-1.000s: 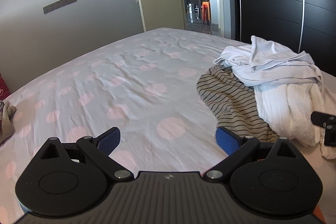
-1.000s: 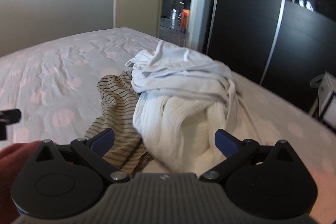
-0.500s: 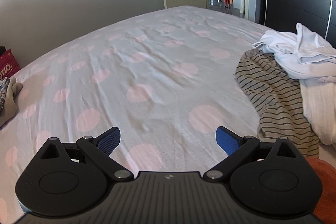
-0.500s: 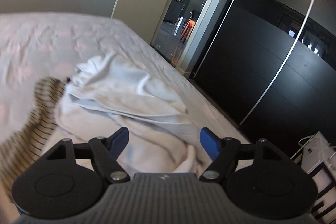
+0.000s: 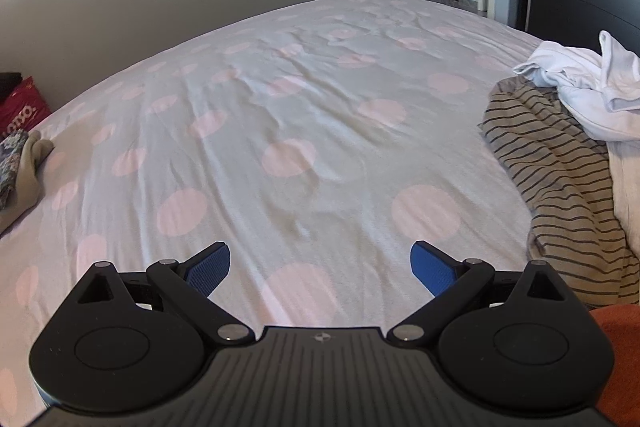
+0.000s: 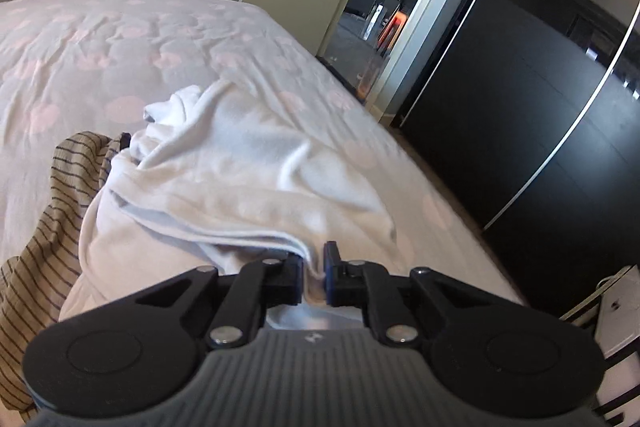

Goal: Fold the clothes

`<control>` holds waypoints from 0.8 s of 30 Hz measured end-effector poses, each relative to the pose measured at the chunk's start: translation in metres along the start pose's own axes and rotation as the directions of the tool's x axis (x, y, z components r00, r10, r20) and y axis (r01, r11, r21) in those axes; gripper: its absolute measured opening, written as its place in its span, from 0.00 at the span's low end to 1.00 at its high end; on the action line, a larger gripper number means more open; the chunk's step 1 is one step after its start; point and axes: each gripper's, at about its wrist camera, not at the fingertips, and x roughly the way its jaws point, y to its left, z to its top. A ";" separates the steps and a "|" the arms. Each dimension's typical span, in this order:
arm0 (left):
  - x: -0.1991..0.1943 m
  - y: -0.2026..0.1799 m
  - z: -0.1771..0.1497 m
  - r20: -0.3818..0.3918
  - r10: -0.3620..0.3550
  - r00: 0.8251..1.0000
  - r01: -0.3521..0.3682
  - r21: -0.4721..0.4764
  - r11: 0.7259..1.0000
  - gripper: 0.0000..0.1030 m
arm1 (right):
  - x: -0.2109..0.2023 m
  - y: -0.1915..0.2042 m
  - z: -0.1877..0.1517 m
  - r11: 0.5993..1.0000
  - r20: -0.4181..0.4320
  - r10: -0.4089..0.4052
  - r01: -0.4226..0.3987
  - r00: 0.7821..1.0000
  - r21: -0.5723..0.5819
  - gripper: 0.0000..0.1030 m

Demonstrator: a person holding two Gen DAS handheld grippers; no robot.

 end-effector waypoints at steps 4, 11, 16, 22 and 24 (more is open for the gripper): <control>-0.012 0.023 -0.004 0.012 0.014 1.000 -0.013 -0.044 0.999 0.96 | -0.032 0.007 0.024 1.000 0.101 -0.002 0.002 0.995 0.005 0.07; -0.039 0.075 -0.010 0.019 0.055 0.998 -0.052 -0.131 0.990 0.96 | -0.107 0.058 0.079 0.989 0.244 0.148 -0.140 0.958 -0.051 0.07; -0.056 0.116 -0.019 0.005 0.086 0.996 -0.083 -0.195 0.977 0.96 | -0.166 0.130 0.108 0.938 0.325 0.343 -0.301 0.881 -0.173 0.07; -0.081 0.168 -0.029 0.015 0.151 0.988 -0.142 -0.261 0.955 0.96 | -0.217 0.230 0.120 0.822 0.324 0.562 -0.469 0.761 -0.323 0.07; -0.086 0.185 -0.033 0.011 0.165 0.986 -0.155 -0.291 0.944 0.96 | -0.230 0.262 0.123 0.777 0.306 0.621 -0.514 0.722 -0.364 0.07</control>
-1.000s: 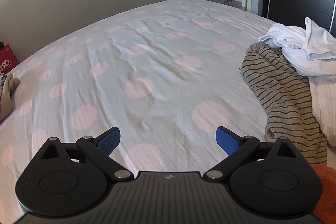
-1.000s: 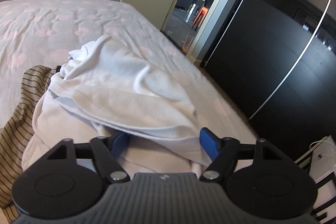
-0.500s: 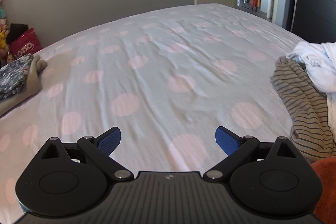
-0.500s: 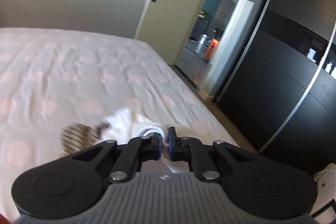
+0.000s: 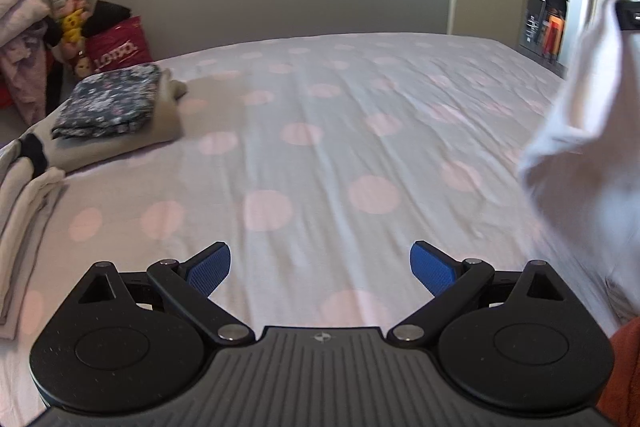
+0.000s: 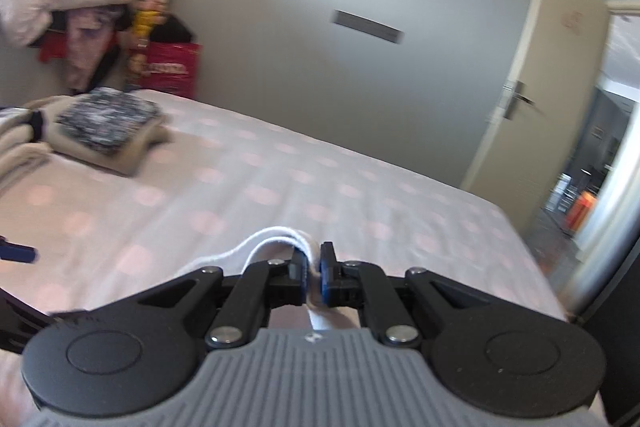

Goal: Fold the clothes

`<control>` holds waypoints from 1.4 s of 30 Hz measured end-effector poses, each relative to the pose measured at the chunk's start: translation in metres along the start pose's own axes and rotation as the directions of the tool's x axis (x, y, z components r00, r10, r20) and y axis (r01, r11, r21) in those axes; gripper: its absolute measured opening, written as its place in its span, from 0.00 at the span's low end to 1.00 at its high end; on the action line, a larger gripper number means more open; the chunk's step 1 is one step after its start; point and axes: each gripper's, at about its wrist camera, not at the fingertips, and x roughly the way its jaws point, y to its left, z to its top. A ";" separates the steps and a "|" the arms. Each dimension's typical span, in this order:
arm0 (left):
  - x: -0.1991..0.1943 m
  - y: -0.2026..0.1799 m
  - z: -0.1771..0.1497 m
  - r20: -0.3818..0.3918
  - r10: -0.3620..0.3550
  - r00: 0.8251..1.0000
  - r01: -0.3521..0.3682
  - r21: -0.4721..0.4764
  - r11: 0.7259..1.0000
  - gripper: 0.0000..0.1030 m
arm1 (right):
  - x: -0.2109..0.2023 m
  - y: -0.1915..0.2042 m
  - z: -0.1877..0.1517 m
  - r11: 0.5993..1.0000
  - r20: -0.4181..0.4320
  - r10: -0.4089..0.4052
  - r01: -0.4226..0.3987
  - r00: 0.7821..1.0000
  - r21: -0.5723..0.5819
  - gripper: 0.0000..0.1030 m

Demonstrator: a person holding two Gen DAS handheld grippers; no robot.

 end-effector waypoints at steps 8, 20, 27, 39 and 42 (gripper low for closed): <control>0.000 0.056 -0.001 -0.020 0.047 0.999 -0.049 -0.093 0.994 0.96 | 0.065 0.095 0.002 0.984 -0.131 0.175 -0.175 0.976 0.010 0.09; 0.015 0.044 -0.004 -0.048 0.005 0.999 -0.009 -0.088 0.996 0.95 | 0.075 0.080 -0.049 0.981 -0.266 0.186 -0.161 0.946 0.111 0.65; 0.027 0.014 -0.001 -0.054 -0.041 0.998 0.039 -0.028 0.999 0.96 | 0.058 0.030 -0.079 0.989 -0.301 0.104 -0.065 0.948 0.136 0.70; 0.073 -0.038 -0.010 -0.164 -0.116 0.980 0.132 0.085 0.988 0.96 | 0.058 -0.067 -0.148 0.962 -0.423 -0.005 0.120 0.906 0.245 0.72; 0.086 -0.053 -0.013 -0.201 -0.139 0.970 0.163 0.107 0.981 0.96 | 0.061 -0.087 -0.166 0.949 -0.454 -0.016 0.156 0.891 0.274 0.72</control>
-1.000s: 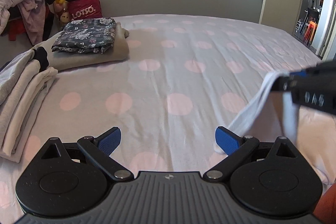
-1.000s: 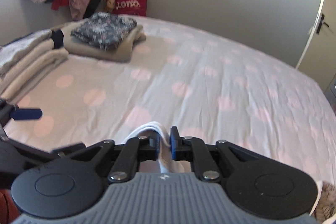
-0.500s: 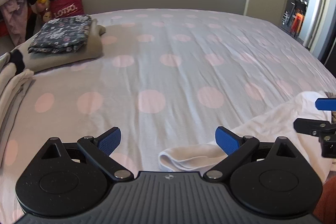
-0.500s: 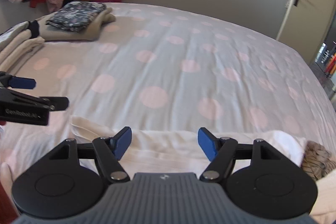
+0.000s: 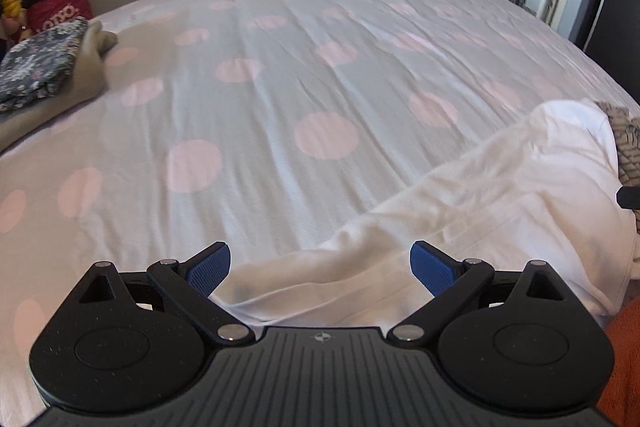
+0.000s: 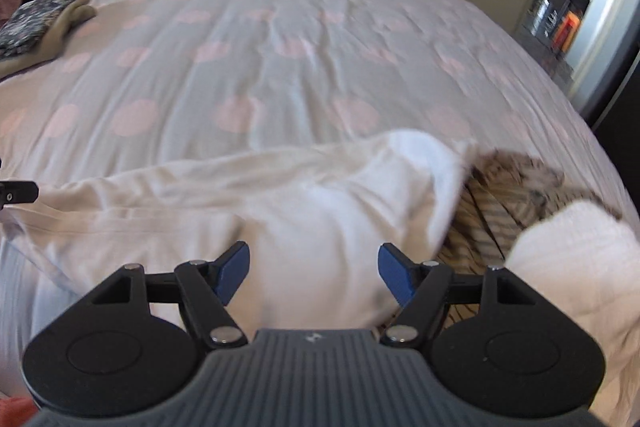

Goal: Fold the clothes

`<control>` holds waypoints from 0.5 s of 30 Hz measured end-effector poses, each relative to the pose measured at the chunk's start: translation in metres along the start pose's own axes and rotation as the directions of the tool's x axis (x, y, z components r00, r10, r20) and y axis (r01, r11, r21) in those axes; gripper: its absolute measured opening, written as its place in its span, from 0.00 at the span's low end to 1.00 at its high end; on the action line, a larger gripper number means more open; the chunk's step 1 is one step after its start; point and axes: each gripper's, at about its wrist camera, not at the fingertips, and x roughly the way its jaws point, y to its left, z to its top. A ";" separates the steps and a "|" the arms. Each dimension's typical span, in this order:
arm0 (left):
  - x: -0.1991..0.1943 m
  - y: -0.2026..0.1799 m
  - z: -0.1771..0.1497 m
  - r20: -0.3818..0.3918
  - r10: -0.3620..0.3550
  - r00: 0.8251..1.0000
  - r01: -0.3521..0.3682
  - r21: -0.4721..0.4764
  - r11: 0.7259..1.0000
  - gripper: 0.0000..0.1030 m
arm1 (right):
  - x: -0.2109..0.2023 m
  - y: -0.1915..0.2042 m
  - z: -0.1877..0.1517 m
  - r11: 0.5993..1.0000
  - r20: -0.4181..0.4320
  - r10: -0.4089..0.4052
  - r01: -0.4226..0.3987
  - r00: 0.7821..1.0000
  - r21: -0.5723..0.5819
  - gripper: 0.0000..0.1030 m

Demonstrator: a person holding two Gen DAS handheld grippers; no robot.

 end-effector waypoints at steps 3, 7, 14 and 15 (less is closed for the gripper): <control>0.016 -0.015 0.002 -0.031 -0.007 0.999 0.009 0.037 0.999 0.95 | 0.011 -0.024 -0.007 0.999 -0.031 -0.019 0.021 0.999 0.044 0.71; 0.039 -0.026 0.006 -0.068 0.007 0.998 -0.003 0.063 0.998 0.95 | 0.026 -0.045 -0.011 0.996 -0.052 -0.027 0.031 0.998 0.083 0.71; 0.075 -0.030 0.011 -0.147 0.013 0.989 -0.003 0.070 0.998 0.77 | 0.051 -0.057 -0.010 0.993 -0.077 0.024 -0.014 0.997 0.121 0.34; 0.078 -0.031 0.011 -0.147 0.005 0.989 0.004 0.062 0.998 0.72 | 0.053 -0.056 -0.009 0.992 -0.078 0.034 -0.025 0.996 0.121 0.25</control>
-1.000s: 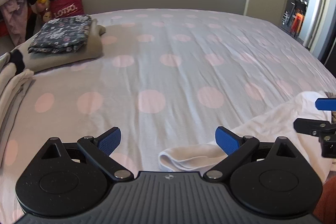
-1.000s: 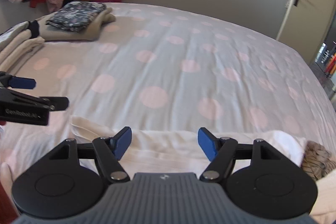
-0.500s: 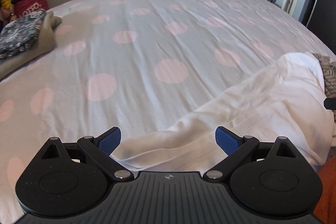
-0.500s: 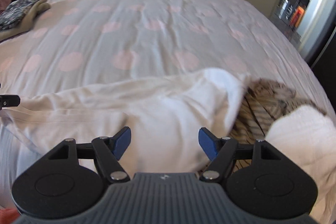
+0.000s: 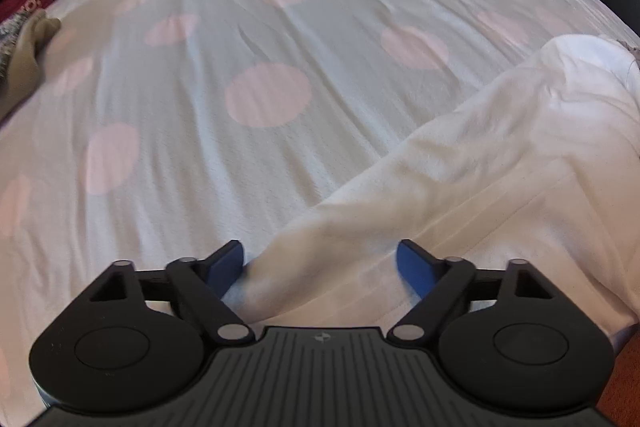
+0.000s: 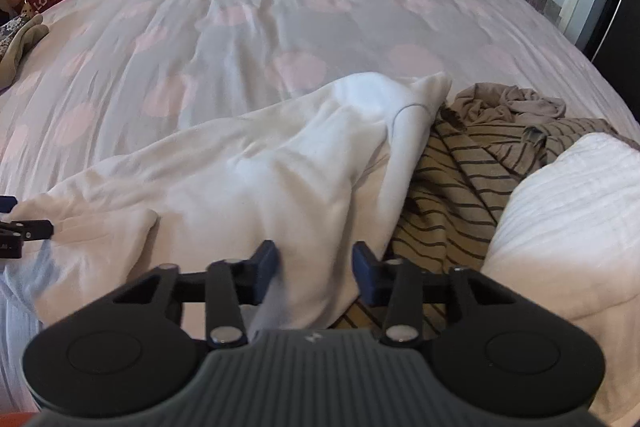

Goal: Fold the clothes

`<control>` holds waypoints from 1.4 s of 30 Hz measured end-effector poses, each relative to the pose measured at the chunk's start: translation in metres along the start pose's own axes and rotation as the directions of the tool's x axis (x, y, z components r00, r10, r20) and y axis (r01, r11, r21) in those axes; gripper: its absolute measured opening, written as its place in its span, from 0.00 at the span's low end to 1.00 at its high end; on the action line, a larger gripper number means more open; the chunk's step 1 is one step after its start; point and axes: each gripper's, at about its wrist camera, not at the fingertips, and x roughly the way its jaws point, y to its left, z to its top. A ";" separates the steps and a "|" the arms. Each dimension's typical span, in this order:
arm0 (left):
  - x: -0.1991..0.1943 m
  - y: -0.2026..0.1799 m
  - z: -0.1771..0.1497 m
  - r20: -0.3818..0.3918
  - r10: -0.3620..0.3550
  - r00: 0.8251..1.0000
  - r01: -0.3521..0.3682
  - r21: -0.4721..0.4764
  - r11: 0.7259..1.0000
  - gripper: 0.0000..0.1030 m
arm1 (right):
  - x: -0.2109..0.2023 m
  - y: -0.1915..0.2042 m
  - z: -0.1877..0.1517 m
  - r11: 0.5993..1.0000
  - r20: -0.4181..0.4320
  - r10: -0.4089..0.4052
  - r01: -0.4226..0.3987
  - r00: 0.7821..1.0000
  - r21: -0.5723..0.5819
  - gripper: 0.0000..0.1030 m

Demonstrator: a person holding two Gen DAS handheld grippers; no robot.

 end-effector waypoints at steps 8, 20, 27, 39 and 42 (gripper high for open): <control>-0.008 0.000 0.005 0.014 -0.087 0.996 0.087 0.003 0.996 0.13 | -0.019 0.040 0.025 0.992 0.083 0.117 -0.111 0.990 -0.067 0.06; -0.076 0.063 -0.005 0.059 -0.079 0.995 0.081 -0.046 0.996 0.02 | -0.049 0.218 0.015 0.860 0.027 0.471 -0.452 0.882 -0.235 0.05; -0.117 0.121 -0.029 0.068 0.005 0.998 0.003 -0.114 0.993 0.02 | -0.055 0.285 -0.005 0.807 -0.045 0.526 -0.515 0.849 -0.291 0.06; -0.140 0.088 -0.038 0.134 -0.096 0.986 0.104 -0.051 0.993 0.08 | -0.067 0.235 -0.025 0.876 -0.030 0.404 -0.396 0.914 -0.274 0.27; -0.139 0.065 -0.038 0.130 -0.130 0.983 0.129 0.013 0.992 0.16 | -0.067 0.208 -0.026 0.898 -0.025 0.355 -0.348 0.935 -0.269 0.28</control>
